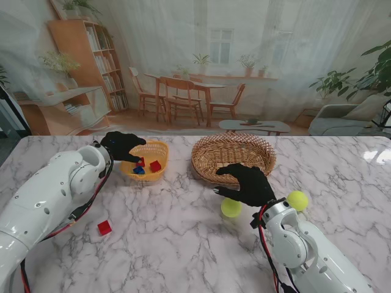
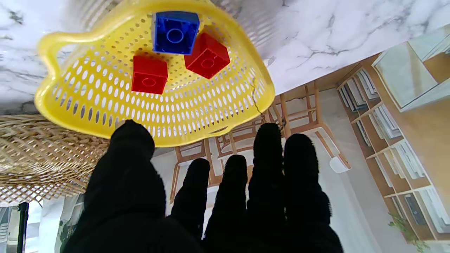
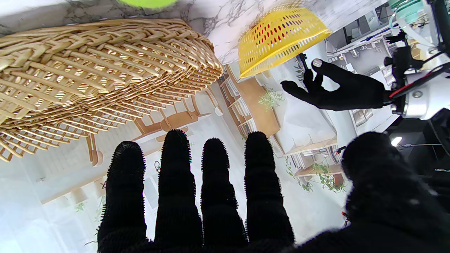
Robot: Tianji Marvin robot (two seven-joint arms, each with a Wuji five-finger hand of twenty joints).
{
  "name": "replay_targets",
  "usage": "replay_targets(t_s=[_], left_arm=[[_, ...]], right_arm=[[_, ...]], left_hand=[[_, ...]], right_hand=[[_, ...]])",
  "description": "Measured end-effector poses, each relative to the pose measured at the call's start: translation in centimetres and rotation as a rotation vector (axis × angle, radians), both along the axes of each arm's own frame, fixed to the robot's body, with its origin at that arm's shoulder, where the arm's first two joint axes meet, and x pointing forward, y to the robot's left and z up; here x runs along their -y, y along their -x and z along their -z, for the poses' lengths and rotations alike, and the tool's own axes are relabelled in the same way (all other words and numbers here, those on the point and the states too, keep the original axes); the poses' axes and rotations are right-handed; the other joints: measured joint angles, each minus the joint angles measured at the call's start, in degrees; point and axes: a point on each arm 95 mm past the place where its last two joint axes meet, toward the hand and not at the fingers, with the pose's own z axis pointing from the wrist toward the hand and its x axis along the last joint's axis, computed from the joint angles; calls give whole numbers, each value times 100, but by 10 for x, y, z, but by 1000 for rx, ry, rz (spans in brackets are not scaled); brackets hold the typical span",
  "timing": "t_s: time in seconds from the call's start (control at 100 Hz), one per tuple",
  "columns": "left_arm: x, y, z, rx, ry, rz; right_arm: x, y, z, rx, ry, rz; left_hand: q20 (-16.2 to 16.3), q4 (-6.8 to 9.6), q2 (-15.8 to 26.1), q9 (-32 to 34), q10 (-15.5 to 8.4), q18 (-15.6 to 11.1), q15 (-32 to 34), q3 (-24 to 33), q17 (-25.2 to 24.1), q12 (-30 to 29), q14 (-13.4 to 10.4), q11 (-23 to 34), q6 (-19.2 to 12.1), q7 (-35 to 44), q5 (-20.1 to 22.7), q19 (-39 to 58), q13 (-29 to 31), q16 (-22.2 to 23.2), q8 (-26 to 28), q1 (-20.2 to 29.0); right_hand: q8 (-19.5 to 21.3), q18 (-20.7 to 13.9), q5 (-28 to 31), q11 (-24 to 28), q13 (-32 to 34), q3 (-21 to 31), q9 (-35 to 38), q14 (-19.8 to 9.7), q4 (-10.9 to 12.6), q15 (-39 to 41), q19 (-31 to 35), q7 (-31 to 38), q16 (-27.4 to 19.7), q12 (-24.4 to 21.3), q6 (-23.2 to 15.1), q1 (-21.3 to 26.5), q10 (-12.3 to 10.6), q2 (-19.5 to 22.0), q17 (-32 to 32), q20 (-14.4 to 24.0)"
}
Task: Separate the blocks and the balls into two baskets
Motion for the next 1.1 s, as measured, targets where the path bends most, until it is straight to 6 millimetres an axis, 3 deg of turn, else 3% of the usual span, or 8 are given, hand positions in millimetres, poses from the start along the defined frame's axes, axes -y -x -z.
replay_targets(t_s=[0.37,0.5,0.59,0.68,0.75,0.85,0.98,1.1], left_arm=[[-20,37,-24,87,-71,102],[-30,54,-23,119,-41,112],[-34,69,-20,131,-54,116],[-37,82,-16,135,-93,136],[-41,93,-15,118,-108,134],[-44,105,-15,88,-125,126],[-49,116,-14,98,-103,148],[-53,129,-13,152,-52,196]], right_arm=[[0,0,0,0,-1,1],[1,0,0,3,-3,4],[2,0,-1,4,-4,6],[2,0,-1,4,-5,6],[2,0,-1,4,-5,6],[2,0,-1,1,-5,5],[1,0,-1,1,-5,4],[1,0,0,0,-5,4]], left_hand=[[65,0,71,187,-58,118,-107,5,-94,-61,13,68,5,-6,341,-58,-2,-156,14,-73],[-202,0,193,441,-145,519,-621,-6,-465,-66,51,-8,-7,36,487,-728,-120,-722,142,-136],[-437,0,309,428,-147,586,-1001,-45,-713,-222,50,-233,-16,39,488,-1100,-366,-1158,146,-286],[-588,0,538,-341,-61,585,-1248,-69,-983,-581,84,-683,-81,-160,267,-1370,-900,-1490,162,-506],[-650,0,725,-861,80,556,-1348,-65,-1074,-798,171,-947,-70,-461,-144,-1516,-1217,-1640,77,-699],[-654,0,789,-1072,275,272,-1363,-47,-1124,-940,224,-1137,92,-681,-438,-1622,-1413,-1708,-21,-720],[-720,0,789,-1020,307,15,-1327,-63,-1004,-997,230,-1142,243,-705,-425,-1725,-1467,-1719,-79,-852],[-724,0,787,-327,298,-59,-1069,-63,-699,-693,194,-908,361,-559,-74,-1420,-1124,-1619,-79,-851]], right_hand=[[0,0,0,0,0,0,0,0,0,0,0,0,0,0,0,0,0,0,0,0],[0,0,0,0,0,0,0,0,0,0,0,0,0,0,0,0,0,0,0,0],[0,0,0,0,0,0,0,0,0,0,0,0,0,0,0,0,0,0,0,0],[0,0,0,0,0,0,0,0,0,0,0,0,0,0,0,0,0,0,0,0],[0,0,0,0,0,0,0,0,0,0,0,0,0,0,0,0,0,0,0,0],[0,0,0,0,0,0,0,0,0,0,0,0,0,0,0,0,0,0,0,0],[0,0,0,0,0,0,0,0,0,0,0,0,0,0,0,0,0,0,0,0],[0,0,0,0,0,0,0,0,0,0,0,0,0,0,0,0,0,0,0,0]])
